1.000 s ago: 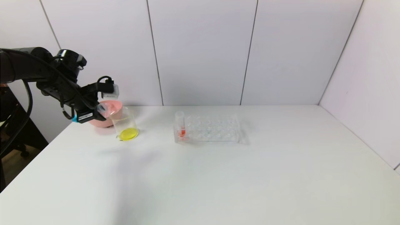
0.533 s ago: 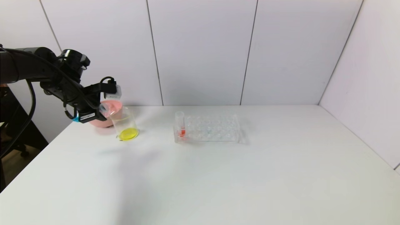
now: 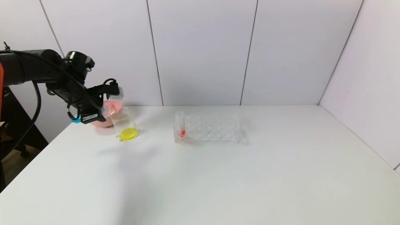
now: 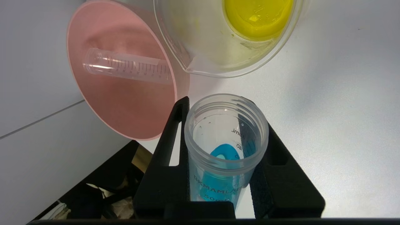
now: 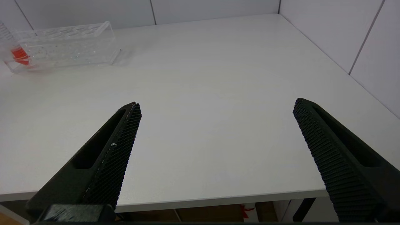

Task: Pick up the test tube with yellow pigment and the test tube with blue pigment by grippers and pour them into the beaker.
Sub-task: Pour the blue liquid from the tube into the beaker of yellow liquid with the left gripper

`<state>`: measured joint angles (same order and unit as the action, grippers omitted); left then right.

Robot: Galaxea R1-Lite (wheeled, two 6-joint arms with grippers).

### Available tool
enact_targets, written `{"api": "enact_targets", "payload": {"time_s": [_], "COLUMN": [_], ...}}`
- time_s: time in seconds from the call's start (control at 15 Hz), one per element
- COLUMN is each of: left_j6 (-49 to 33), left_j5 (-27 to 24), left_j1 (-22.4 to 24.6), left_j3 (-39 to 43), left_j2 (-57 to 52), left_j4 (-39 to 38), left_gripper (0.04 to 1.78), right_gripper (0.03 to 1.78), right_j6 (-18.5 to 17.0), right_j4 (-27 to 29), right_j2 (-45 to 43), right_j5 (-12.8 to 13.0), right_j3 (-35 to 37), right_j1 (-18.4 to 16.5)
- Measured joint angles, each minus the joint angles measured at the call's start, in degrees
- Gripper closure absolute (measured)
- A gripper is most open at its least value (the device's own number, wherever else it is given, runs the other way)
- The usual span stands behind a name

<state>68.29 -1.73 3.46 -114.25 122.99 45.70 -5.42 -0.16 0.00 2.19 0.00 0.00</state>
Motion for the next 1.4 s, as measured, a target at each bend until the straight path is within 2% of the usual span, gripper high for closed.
{"api": "enact_targets", "payload": {"time_s": [0.2,0.93,1.4], "left_j6": [-0.1,0.0,0.0], "left_j5": [2.7,7.2,6.7], "left_j1": [-0.2,-1.9,-2.4], "left_j3": [-0.3,-0.6,-1.0], "left_j2": [0.4,1.9,2.0], "left_j4": [0.2,0.0,0.2], "left_gripper": [1.29,1.29,1.29], "right_gripper": [0.04,0.04,0.04], "right_j6": [0.0,0.0,0.0], "right_j4": [0.0,0.0,0.0], "right_j2": [0.0,0.0,0.0], "right_j5": [0.0,0.0,0.0], "right_j3": [0.0,0.0,0.0], "right_j1": [0.0,0.0,0.0]}}
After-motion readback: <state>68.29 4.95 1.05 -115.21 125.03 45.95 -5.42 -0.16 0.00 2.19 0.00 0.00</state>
